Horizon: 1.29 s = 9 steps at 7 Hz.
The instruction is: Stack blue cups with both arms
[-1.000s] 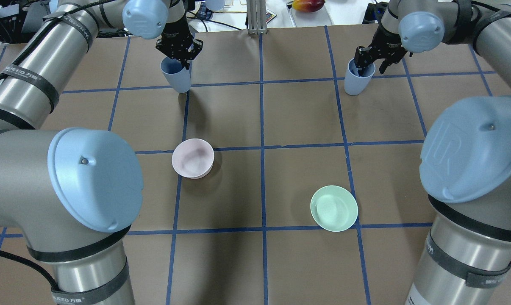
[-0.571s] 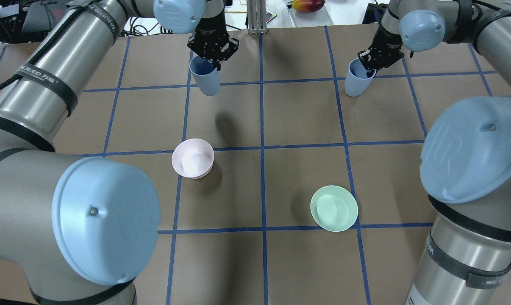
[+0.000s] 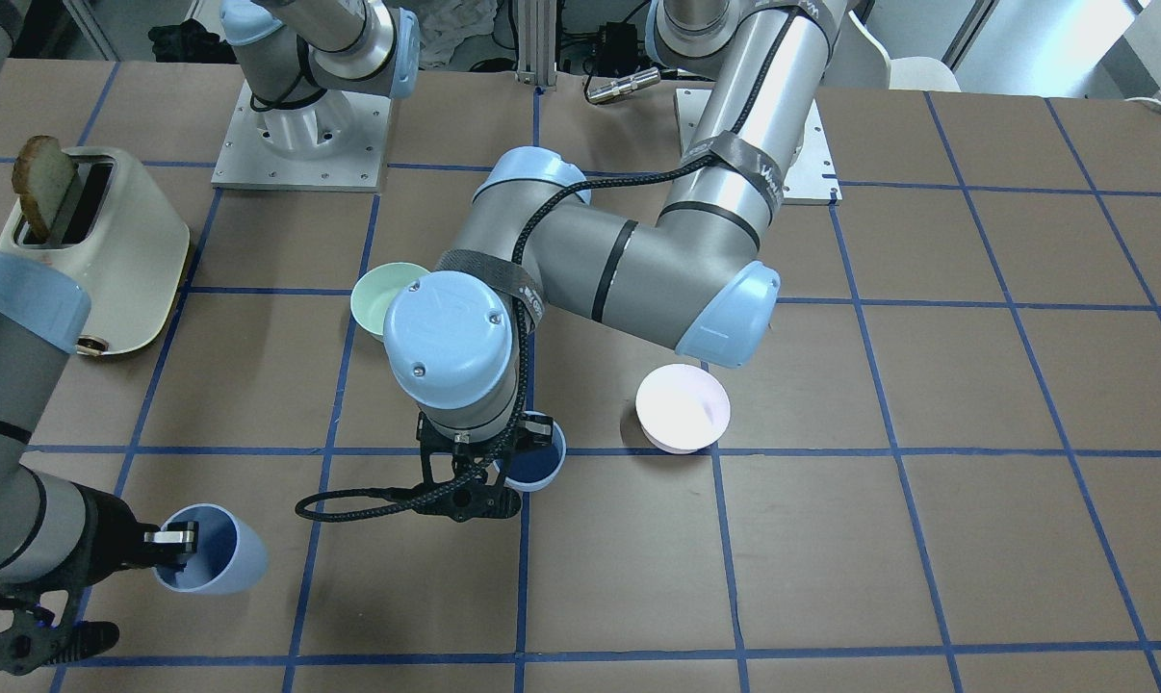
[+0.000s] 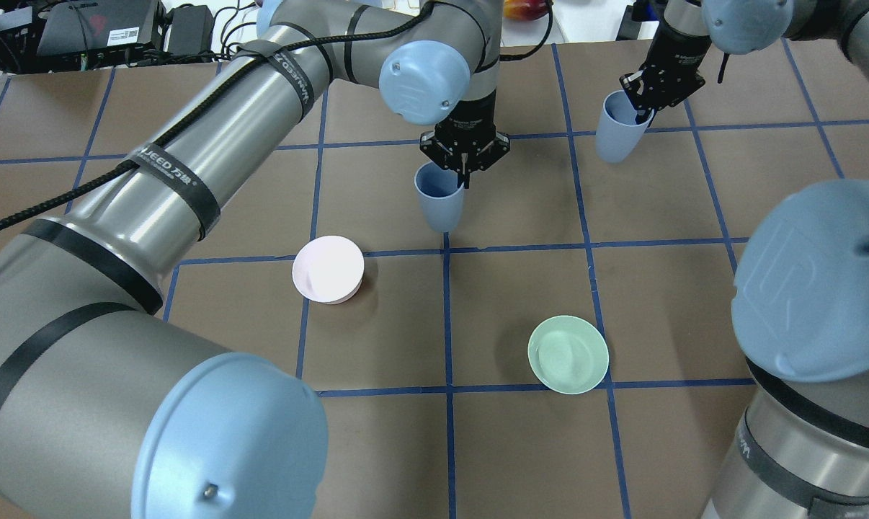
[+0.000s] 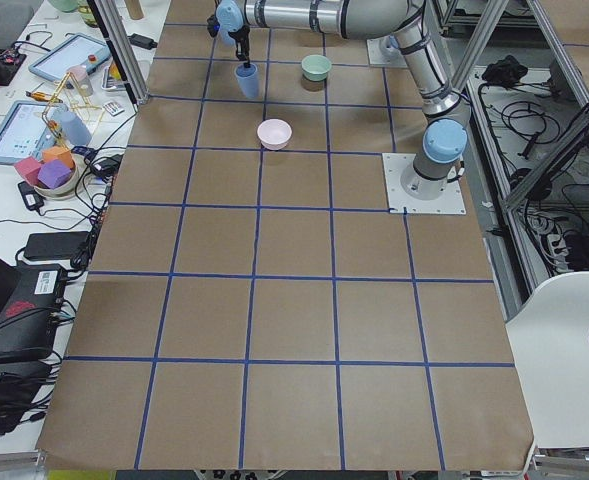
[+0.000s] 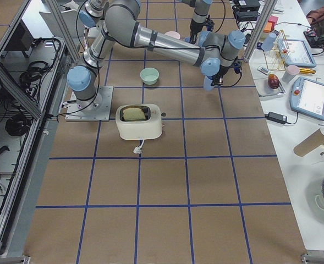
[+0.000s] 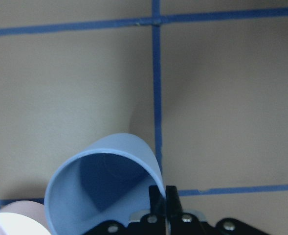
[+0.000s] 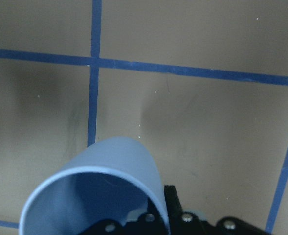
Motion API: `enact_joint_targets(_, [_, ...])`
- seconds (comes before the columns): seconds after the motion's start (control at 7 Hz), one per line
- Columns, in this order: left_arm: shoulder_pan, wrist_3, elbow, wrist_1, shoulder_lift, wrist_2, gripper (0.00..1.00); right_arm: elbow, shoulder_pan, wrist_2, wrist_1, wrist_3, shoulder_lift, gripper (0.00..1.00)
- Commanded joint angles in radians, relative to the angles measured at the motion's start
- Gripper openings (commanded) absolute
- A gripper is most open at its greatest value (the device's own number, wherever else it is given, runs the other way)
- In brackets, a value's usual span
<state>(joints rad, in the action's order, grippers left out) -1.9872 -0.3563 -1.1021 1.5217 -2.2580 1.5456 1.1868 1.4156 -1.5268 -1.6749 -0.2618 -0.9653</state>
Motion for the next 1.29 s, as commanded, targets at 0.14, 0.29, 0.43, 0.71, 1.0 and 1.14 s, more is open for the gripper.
enact_joint_targets(0.14, [-0.018, -0.009, -0.082, -0.024, 0.006, -0.005, 0.99, 0.004, -0.047, -0.004, 0.104, -0.014, -0.067, 0.0])
enact_joint_targets(0.29, [-0.015, -0.007, -0.078, -0.024, 0.011, -0.002, 1.0, 0.004, -0.047, -0.004, 0.118, -0.013, -0.078, 0.0])
enact_joint_targets(0.43, [-0.002, -0.006, -0.068, -0.017, 0.026, 0.001, 1.0, 0.002, -0.047, -0.003, 0.119, -0.013, -0.087, 0.0])
enact_joint_targets(0.71, [0.101, 0.011, 0.023, 0.14, 0.113, -0.013, 1.0, 0.002, -0.044, -0.003, 0.121, -0.011, -0.11, 0.0])
enact_joint_targets(1.0, [0.172, 0.139, 0.125, 0.407, 0.242, -0.062, 1.0, 0.005, -0.026, 0.007, 0.146, 0.002, -0.158, 0.0])
enact_joint_targets(1.14, [0.186, 0.178, 0.117, 0.534, 0.32, -0.053, 1.0, 0.005, 0.005, 0.008, 0.144, 0.004, -0.171, 0.0])
